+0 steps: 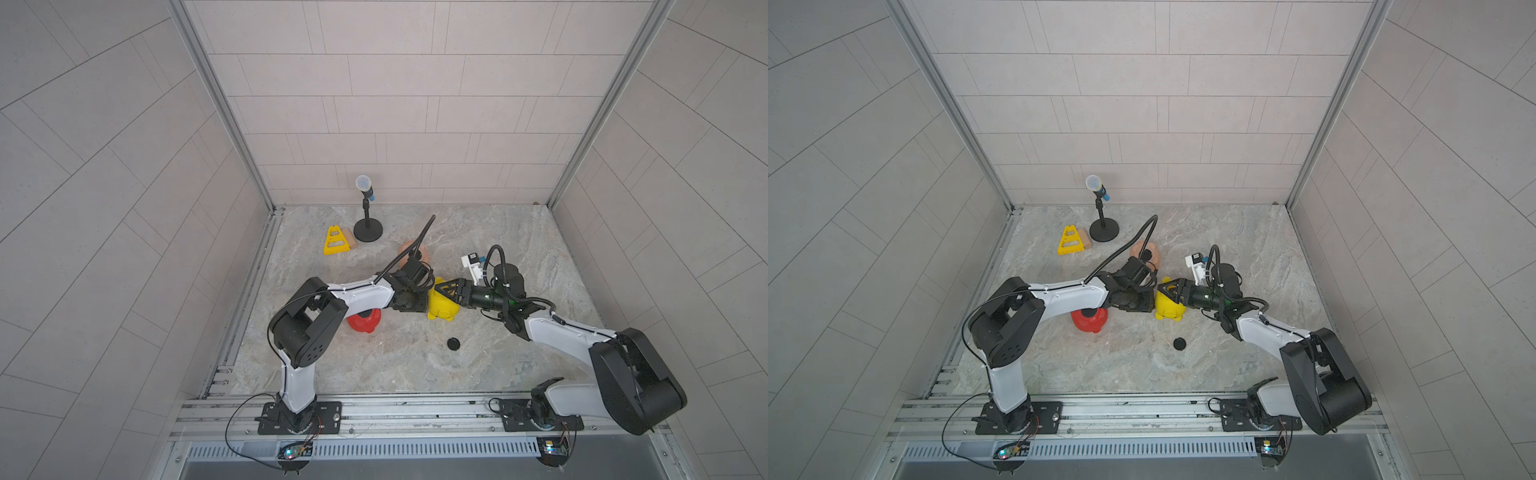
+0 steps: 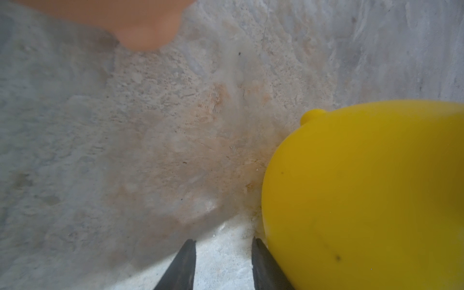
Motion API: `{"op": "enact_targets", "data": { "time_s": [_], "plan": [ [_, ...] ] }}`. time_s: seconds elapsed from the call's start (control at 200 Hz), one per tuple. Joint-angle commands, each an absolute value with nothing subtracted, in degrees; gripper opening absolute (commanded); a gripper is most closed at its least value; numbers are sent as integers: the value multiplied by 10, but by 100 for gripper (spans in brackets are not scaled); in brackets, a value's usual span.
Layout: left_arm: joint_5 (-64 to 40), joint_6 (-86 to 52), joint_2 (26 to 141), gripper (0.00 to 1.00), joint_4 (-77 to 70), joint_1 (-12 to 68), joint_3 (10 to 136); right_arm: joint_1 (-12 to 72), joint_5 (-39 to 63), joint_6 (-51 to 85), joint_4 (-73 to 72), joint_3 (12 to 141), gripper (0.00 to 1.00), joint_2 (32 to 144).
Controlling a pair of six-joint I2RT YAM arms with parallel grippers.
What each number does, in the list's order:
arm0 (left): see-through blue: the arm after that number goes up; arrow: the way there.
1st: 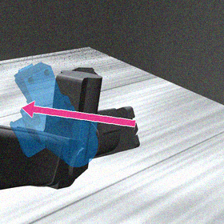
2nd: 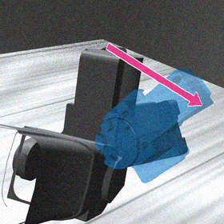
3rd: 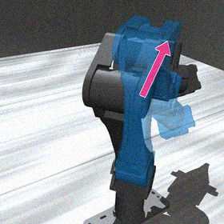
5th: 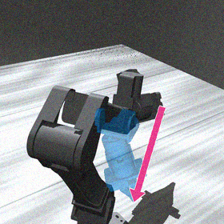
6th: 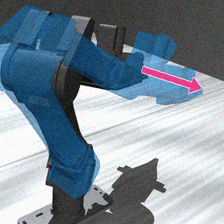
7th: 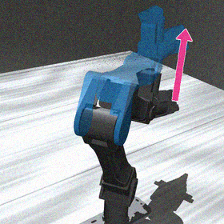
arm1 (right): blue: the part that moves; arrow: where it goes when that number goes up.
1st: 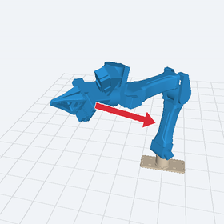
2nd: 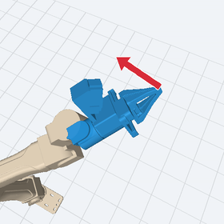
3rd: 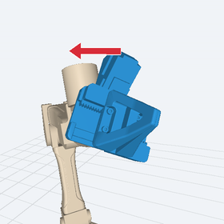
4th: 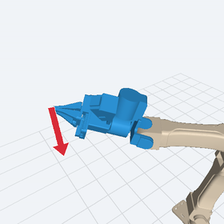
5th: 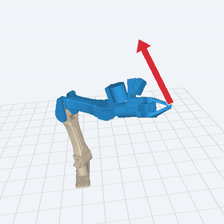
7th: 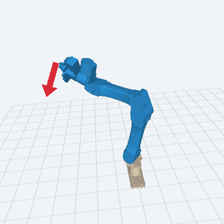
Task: Close piggy banks
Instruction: Turn over the piggy bank at the center of the board.
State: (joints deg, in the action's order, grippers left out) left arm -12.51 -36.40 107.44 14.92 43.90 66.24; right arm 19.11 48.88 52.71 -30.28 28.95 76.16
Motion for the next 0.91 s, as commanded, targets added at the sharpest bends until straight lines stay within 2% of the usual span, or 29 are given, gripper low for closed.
{"op": "enact_targets", "data": {
  "time_s": [0.0, 0.195, 0.69, 0.901],
  "plan": [
    [-115, -357, 1069, 42, 159, 442, 663, 194, 494, 523, -303, 299, 71, 744],
    [-100, -351, 1050, 42, 177, 441, 662, 194, 485, 491, -241, 311, 71, 709],
    [-93, -348, 1009, 42, 194, 440, 659, 189, 359, 345, 25, 333, 71, 563],
    [-88, -346, 983, 42, 198, 440, 650, 191, 347, 320, 86, 312, 71, 525]
  ]
}}
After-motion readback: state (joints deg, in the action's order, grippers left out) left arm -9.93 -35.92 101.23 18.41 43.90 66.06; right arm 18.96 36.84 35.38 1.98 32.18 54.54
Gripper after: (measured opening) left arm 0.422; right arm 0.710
